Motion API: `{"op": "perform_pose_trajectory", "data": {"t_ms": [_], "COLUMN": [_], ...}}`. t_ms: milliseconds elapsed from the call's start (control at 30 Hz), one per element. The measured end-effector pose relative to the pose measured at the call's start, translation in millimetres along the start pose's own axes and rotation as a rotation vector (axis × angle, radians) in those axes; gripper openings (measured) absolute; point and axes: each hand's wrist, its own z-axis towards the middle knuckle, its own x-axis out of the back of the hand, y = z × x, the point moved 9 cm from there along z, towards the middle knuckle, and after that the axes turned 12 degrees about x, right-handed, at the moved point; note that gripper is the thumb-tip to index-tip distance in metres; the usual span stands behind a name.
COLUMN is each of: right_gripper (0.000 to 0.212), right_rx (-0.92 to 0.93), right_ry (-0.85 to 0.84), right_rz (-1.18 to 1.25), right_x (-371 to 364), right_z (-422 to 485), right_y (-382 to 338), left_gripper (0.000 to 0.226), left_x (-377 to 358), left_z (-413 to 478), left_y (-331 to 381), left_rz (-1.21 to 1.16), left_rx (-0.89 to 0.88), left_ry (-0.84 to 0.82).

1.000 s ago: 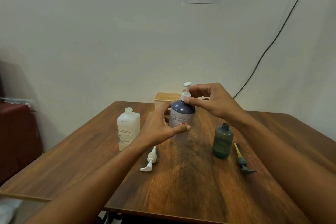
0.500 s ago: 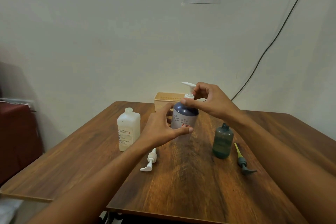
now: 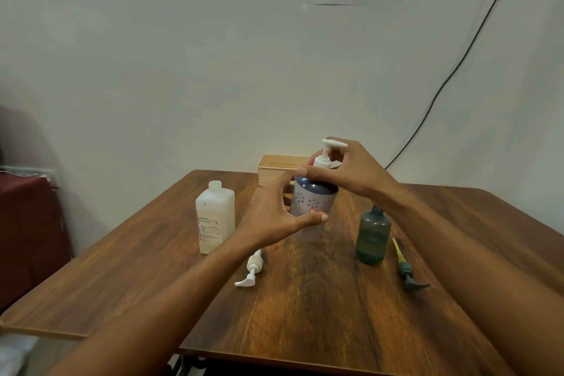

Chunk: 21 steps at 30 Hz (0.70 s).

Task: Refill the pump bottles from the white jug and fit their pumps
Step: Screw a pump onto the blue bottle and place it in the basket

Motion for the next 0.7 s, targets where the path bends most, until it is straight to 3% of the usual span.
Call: {"op": "perform_pose_trajectory", "data": {"t_ms": [167,267,333,467,533,633,700], "right_gripper": [0.042,0.032,0.034,0.069,0.066,0.047,0.039], "right_rx": [-0.074,-0.037,-0.024,-0.056,-0.089,-0.098,-0.056], "right_ry": [-0.170,-0.191,-0.107,0.003,-0.048,-0.165,-0.199], "right_rz": [0.270,0.290,0.228,0.006,0.028,0.290,0.301], "right_x": [-0.6,4.7,9.4,4.4,-0.5,-1.1,4.4], "right_z": [-3.2,-4.1,-0.8,1.3,0.0,-5.2,-6.1], "right_y": [13.5,12.9,9.6,8.3,11.0,9.9,7.6], "left_gripper": [0.087,0.088,0.089,0.090,0.088,0.088,0.088], "left_x": [2.2,1.5,0.7,-5.1,-5.6,-5.2,-4.7], "left_z": [3.3,3.9,2.9,1.4,2.6,5.3,5.7], "left_y": [-1.3,-1.4,-0.1,1.9,-1.3,-4.4,-3.7], "left_rz": [-0.024,-0.024,-0.028,-0.012,-0.022,-0.017,-0.021], "left_rx": [0.009,0.004,-0.006,-0.015,0.009,0.017,0.008], "left_ry": [-0.006,-0.011,-0.009,-0.012,-0.008,-0.011,-0.010]}}
